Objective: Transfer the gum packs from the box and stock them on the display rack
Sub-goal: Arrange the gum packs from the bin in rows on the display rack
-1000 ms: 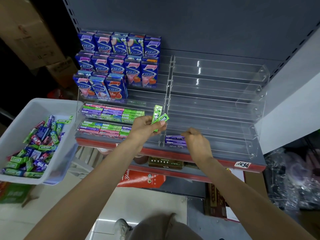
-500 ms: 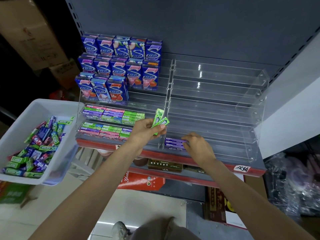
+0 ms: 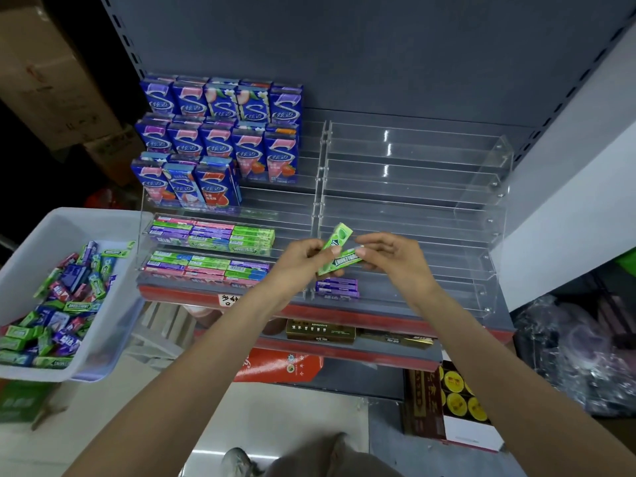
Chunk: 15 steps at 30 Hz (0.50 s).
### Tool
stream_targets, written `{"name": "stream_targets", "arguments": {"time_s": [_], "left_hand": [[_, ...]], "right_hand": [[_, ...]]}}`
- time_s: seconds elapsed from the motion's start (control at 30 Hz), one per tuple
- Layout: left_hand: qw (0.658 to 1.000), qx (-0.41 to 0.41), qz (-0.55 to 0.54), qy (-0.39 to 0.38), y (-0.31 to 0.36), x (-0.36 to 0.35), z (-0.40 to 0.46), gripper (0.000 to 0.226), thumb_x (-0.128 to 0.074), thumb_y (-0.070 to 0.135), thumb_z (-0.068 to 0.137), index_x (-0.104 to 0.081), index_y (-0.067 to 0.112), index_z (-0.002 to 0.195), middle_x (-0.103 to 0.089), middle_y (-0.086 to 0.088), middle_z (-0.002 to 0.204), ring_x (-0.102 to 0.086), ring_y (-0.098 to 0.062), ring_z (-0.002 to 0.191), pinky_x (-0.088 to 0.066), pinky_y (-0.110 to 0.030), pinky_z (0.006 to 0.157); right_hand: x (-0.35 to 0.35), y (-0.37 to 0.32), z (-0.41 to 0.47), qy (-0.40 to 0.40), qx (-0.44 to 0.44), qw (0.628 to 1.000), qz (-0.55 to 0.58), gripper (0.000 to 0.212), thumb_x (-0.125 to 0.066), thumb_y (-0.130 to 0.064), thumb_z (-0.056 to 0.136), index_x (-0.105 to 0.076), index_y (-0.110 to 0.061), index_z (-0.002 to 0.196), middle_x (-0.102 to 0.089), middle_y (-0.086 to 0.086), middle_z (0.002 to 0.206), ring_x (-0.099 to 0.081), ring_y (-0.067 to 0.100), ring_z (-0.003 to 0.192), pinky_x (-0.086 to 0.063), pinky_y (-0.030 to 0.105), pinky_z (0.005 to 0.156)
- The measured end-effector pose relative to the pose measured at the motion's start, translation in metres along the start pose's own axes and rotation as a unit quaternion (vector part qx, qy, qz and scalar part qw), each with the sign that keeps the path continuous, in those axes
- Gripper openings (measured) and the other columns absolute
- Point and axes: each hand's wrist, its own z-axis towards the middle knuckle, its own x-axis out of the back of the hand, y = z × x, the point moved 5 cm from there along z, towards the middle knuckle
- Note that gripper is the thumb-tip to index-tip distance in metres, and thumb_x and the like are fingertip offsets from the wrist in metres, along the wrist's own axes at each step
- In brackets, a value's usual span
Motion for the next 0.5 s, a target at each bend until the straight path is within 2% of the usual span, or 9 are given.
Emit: {"name": "stream_targets", "arguments": {"time_s": [0.1,0.2,0.27,0.3,0.37,0.4,0.43,0.5], "left_hand": [[0.999,0.008,0.007,0.051,-0.003,0.008,0.002,0.015,-0.050,0.015,0.097,-0.063,0.009,0.094,-0.067,-0.007,0.090,-0.066,-0.012,0.076,-0.053,-0.028,0.082],[0.997,0.011,0.002,0.082,-0.008,0.016,0.002,0.017,-0.046,0.015,0.099,-0.061,0.006,0.102,-0.069,-0.003,0.087,-0.067,-0.011,0.075,-0.053,-0.030,0.083],[0.996,0.014,-0.005,0.093,-0.010,0.019,0.002,0.018,-0.046,0.014,0.099,-0.061,0.006,0.104,-0.069,-0.003,0.087,-0.068,-0.014,0.078,-0.052,-0.032,0.085],[0.995,0.014,-0.009,0.096,-0.010,0.020,0.002,0.017,-0.045,0.013,0.099,-0.061,0.007,0.102,-0.069,-0.003,0.088,-0.068,-0.015,0.079,-0.052,-0.033,0.086],[0.995,0.013,-0.026,0.099,-0.009,0.020,0.001,0.018,-0.042,0.010,0.099,-0.060,0.010,0.095,-0.069,-0.003,0.087,-0.068,-0.015,0.077,-0.053,-0.033,0.085],[0.994,0.012,-0.035,0.098,-0.008,0.020,0.000,0.019,-0.041,0.009,0.100,-0.059,0.011,0.093,-0.069,-0.003,0.087,-0.068,-0.014,0.076,-0.053,-0.032,0.084],[0.994,0.010,-0.041,0.096,-0.008,0.020,-0.001,0.020,-0.041,0.009,0.100,-0.059,0.012,0.092,-0.069,-0.003,0.086,-0.068,-0.014,0.076,-0.053,-0.032,0.084],[0.995,0.010,-0.046,0.090,-0.010,0.021,-0.001,0.020,-0.040,0.009,0.100,-0.059,0.012,0.093,-0.069,-0.005,0.089,-0.068,-0.017,0.079,-0.053,-0.031,0.084]], "right_hand": [[0.018,0.008,-0.001,0.032,0.003,0.999,-0.005,0.014,-0.065,-0.001,0.083,-0.069,-0.003,0.096,-0.069,0.006,0.085,-0.066,0.007,0.073,-0.054,0.016,0.070],[0.035,0.024,-0.001,0.078,-0.009,0.995,-0.061,0.012,-0.069,-0.002,0.081,-0.069,-0.013,0.085,-0.069,0.006,0.084,-0.066,0.018,0.081,-0.056,0.026,0.080],[0.040,0.036,0.000,0.103,-0.004,0.988,-0.119,0.015,-0.070,-0.002,0.080,-0.069,-0.017,0.081,-0.070,0.006,0.083,-0.066,0.019,0.081,-0.055,0.031,0.083],[0.040,0.041,0.000,0.108,0.003,0.982,-0.157,0.014,-0.070,-0.003,0.080,-0.069,-0.016,0.082,-0.070,0.005,0.084,-0.066,0.017,0.081,-0.054,0.027,0.083],[0.034,0.047,-0.002,0.114,0.026,0.962,-0.246,0.010,-0.068,-0.002,0.083,-0.070,-0.010,0.089,-0.070,0.004,0.089,-0.064,0.012,0.081,-0.048,0.007,0.077],[0.030,0.049,-0.003,0.118,0.038,0.952,-0.278,0.011,-0.066,-0.002,0.084,-0.070,-0.007,0.092,-0.070,0.004,0.090,-0.064,0.012,0.082,-0.045,0.002,0.074],[0.027,0.051,-0.004,0.122,0.049,0.945,-0.301,0.012,-0.065,-0.001,0.084,-0.070,-0.005,0.095,-0.070,0.006,0.093,-0.065,0.013,0.084,-0.044,0.003,0.074],[0.020,0.053,-0.006,0.125,0.065,0.931,-0.337,0.015,-0.065,-0.002,0.085,-0.069,-0.003,0.099,-0.070,0.008,0.097,-0.066,0.016,0.086,-0.047,0.012,0.080]]}}
